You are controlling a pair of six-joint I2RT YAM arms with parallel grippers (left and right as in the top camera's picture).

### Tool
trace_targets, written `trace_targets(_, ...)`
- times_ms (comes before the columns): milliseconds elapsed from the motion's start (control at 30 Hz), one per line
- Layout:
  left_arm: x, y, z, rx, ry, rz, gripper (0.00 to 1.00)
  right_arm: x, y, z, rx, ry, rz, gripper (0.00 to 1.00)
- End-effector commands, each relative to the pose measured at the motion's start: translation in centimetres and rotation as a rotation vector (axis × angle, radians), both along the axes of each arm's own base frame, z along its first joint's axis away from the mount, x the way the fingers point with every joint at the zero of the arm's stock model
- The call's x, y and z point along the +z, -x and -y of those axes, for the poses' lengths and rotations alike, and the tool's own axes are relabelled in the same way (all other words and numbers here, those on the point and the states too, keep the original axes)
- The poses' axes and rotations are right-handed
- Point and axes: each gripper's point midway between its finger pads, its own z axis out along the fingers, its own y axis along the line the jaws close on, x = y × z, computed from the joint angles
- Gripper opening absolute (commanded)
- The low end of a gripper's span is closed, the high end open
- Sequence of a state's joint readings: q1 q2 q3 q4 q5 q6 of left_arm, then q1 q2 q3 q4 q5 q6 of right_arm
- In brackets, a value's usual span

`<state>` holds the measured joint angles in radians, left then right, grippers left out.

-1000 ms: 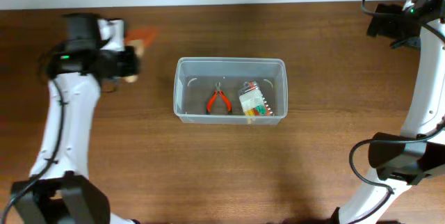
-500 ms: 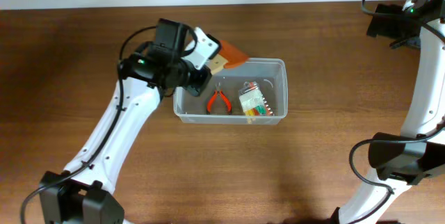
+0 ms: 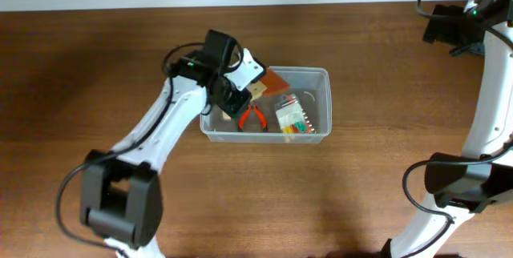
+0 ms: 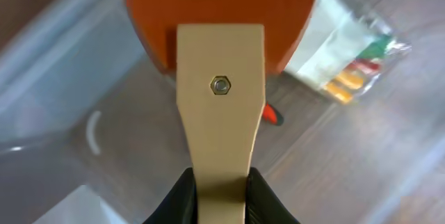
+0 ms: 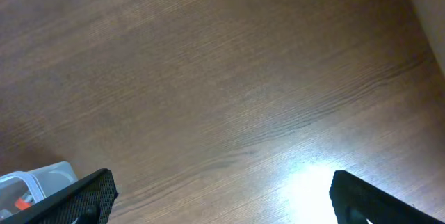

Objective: Pack container
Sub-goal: 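Carry the orange scraper over the box and lower it inside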

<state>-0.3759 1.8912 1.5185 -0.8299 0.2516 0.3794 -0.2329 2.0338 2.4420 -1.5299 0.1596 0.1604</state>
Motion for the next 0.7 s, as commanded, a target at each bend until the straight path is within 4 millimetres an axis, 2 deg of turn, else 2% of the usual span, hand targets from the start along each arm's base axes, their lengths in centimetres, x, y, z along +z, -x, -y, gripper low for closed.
trace_targets(0,-1.6,-0.2,0.3,-0.023,-0.015,-0.028,0.02,0.8,0.2,-0.2,0.002,0.006,0.020,0.99)
trace_targets(233,-4.6,0.1,0.2,-0.023,-0.042,-0.097,0.02,0.8,0.2,-0.2,0.001,0.006,0.020,0.99)
trace_targets(667,-5.1,1.9,-0.5,-0.023,-0.072,-0.176,0.02,0.8,0.2,-0.2,0.001,0.006,0.020,0.99)
